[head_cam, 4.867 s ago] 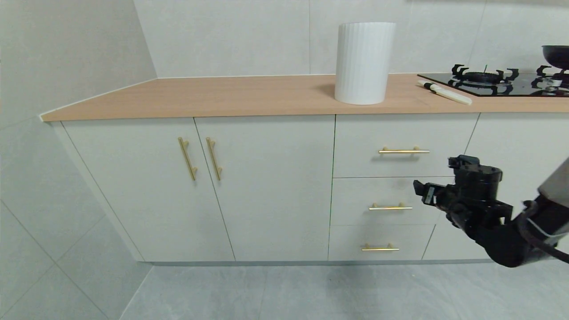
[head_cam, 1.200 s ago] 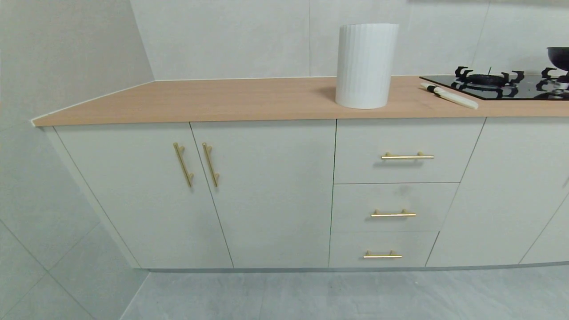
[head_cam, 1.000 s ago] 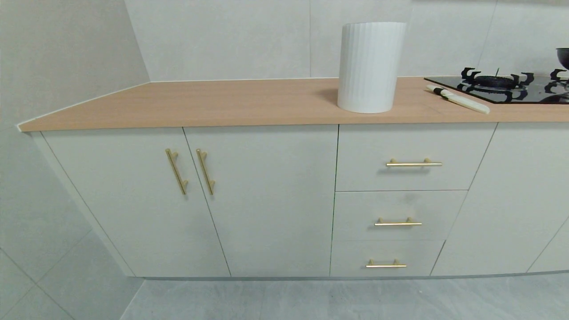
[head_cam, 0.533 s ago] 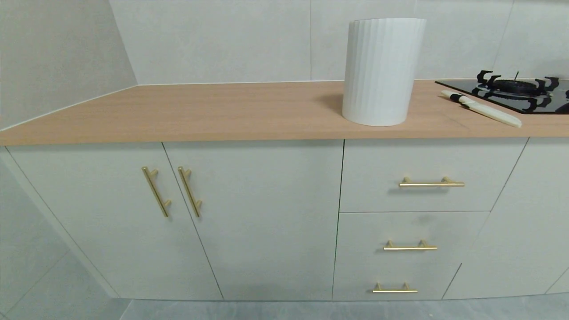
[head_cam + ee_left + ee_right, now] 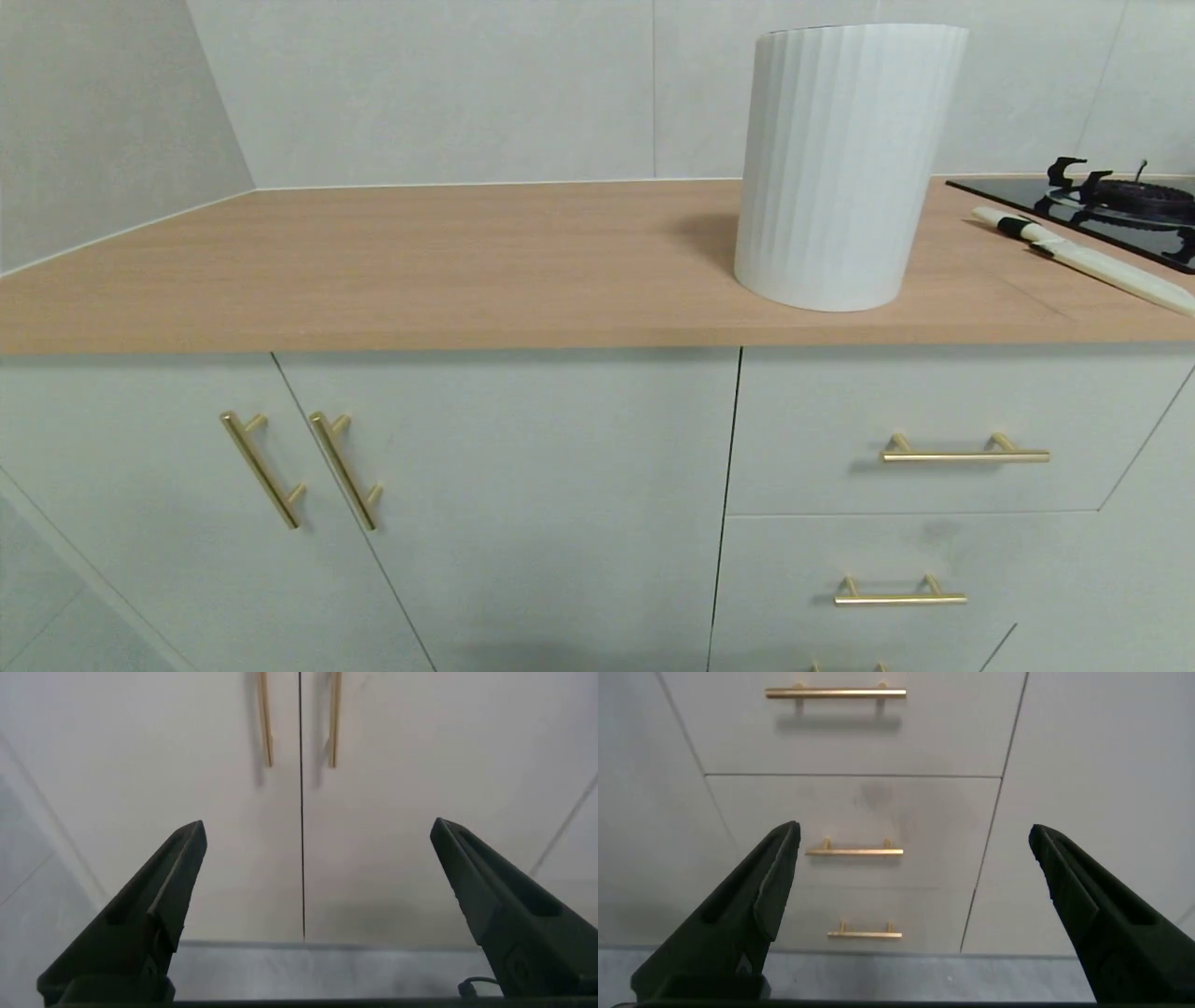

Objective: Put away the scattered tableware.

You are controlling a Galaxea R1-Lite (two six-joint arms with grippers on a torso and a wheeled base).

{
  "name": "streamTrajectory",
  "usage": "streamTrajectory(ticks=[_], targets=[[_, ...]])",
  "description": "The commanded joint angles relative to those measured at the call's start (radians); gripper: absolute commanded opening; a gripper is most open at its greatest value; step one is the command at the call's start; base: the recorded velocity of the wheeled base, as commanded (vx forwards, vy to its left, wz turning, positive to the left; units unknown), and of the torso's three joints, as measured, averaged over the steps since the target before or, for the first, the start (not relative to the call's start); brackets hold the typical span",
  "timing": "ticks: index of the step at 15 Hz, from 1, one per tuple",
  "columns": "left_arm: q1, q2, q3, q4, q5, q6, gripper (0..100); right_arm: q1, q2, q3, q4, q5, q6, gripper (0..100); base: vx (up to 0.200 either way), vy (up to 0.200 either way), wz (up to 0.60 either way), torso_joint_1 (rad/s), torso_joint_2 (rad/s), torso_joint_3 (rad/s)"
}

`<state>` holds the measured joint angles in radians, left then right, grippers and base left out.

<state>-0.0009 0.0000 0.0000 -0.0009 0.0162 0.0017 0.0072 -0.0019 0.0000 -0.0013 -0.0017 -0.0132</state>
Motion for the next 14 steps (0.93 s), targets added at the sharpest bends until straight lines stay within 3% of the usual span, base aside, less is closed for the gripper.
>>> streamTrajectory(ticks=[1, 3, 12, 14], targets=[[-0.001, 0.0, 0.0, -0.001, 0.001, 0.0, 100, 0.0, 0.002, 0.0, 0.0, -0.001, -0.001, 100, 0.2, 0.0, 0.0, 0.002, 0.0, 0.002], [-0.001, 0.0, 0.0, -0.001, 0.001, 0.0, 100, 0.0, 0.002, 0.0, 0.0, -0.001, -0.001, 100, 0.2, 0.0, 0.0, 0.0, 0.0, 0.002], [0.001, 0.0, 0.0, -0.001, 0.001, 0.0, 100, 0.0, 0.002, 0.0, 0.0, -0.001, -0.001, 100, 0.0, 0.0, 0.0, 0.0, 0.0, 0.0], [0.001, 0.0, 0.0, -0.001, 0.001, 0.0, 100, 0.0, 0.002, 0.0, 0.0, -0.001, -0.001, 100, 0.0, -0.2, 0.0, 0.002, 0.0, 0.002]])
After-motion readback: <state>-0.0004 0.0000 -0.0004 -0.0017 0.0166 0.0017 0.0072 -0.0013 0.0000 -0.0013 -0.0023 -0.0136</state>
